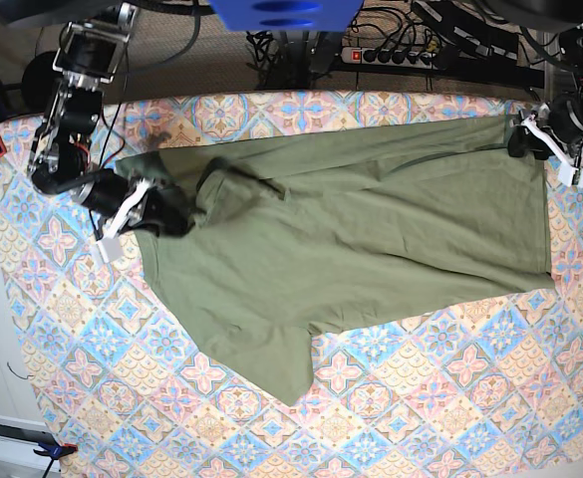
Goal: Layout the t-shirt on the table in an organized manner, then fold the t-shirt properly
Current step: 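Release the collar with the right gripper and regrasp the shirt edge nearby, then move the left gripper along the shirt edge toward the hem and grasp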
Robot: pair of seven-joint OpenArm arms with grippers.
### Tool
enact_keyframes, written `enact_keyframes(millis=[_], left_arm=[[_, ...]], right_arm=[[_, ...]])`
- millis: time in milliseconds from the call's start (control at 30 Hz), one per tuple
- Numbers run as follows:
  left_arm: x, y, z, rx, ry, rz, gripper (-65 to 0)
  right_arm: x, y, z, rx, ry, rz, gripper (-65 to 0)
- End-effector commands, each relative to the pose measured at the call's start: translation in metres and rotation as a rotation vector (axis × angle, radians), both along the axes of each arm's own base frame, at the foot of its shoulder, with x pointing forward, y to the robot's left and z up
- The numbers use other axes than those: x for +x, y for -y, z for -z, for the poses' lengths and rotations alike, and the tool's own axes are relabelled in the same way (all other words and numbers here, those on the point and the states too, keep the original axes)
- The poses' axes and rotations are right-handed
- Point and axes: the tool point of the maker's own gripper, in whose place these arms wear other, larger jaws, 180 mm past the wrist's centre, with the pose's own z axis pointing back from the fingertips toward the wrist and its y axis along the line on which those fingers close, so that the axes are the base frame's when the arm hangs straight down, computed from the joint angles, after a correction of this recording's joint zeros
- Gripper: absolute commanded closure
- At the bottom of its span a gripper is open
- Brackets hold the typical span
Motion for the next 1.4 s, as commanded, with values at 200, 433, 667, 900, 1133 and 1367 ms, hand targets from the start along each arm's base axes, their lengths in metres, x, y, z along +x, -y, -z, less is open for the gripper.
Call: enact_keyframes(millis=[200, 433, 667, 900, 1133, 1367], left_arm=[[0.009, -0.007, -0.012, 0.017, 0.037, 0.008, -30.9], [0.009, -0.007, -0.012, 0.017, 0.037, 0.008, -30.9], [0.016, -0.006, -0.016, 0.016, 0.057, 0.008, -30.9], [0.026, -0.018, -0.034, -0.026, 0.077, -0.054, -30.9], [0.041, -0.041, -0.067, -0.081, 0.199, -0.176, -31.4], [0.061, -0.069, -0.068, -0.164, 0.269, -0.313, -31.4]], right_arm=[[-0.005, 0.009, 0.005, -0.003, -0.020, 0.005, -1.5], [-0.047, 0.031, 0.037, -0.089, -0.143, -0.004, -4.1], [-0.059, 0.054, 0.041, -0.161, -0.177, 0.017, -26.2], [-0.050, 0.055, -0.007, -0.244, -0.015, 0.011, -28.2], [-0.040, 0.021, -0.023, -0.259, 0.063, -0.091, -28.2], [-0.003, 0.022, -0.019, -0.406, 0.090, -0.121, -28.1]])
